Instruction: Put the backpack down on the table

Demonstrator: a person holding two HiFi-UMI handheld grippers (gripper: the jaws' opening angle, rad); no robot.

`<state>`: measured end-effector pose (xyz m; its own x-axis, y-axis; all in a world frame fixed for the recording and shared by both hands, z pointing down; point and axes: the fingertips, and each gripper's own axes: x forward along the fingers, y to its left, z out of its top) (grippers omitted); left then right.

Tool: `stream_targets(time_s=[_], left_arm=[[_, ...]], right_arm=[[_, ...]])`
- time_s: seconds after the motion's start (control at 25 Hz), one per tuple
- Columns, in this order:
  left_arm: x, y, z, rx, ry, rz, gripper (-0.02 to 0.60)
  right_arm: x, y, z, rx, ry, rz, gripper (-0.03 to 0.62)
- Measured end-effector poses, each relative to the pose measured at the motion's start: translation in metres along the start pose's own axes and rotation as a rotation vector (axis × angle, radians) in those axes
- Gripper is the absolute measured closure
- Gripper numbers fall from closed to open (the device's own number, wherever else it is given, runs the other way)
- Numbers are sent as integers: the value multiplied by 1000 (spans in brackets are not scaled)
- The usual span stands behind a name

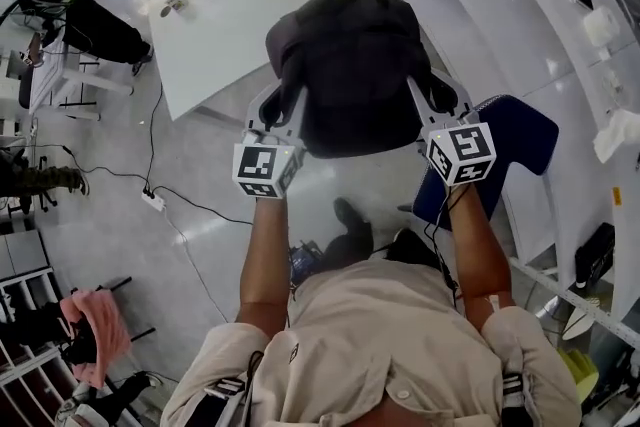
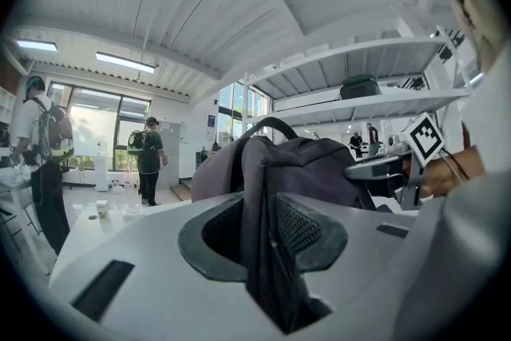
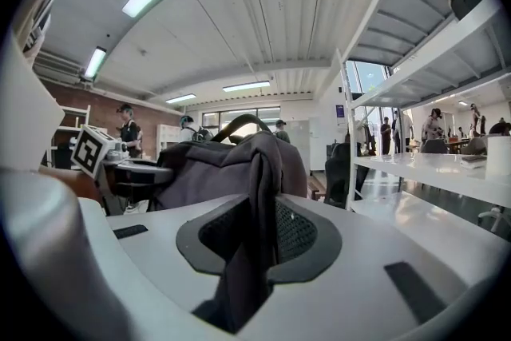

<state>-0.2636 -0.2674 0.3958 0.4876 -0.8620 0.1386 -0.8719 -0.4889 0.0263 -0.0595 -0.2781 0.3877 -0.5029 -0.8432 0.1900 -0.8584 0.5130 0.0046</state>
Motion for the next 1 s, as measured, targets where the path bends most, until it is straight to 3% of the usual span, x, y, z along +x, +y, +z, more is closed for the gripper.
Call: stream_targets(time_s=[0.52, 1.0], left_arm=[[4, 111, 50, 24, -67, 108, 476], [87, 219, 68, 0, -54, 206, 476]], right_arm=[[115, 37, 69, -48, -59, 102, 496], [265, 10, 102, -41, -37, 199, 496]])
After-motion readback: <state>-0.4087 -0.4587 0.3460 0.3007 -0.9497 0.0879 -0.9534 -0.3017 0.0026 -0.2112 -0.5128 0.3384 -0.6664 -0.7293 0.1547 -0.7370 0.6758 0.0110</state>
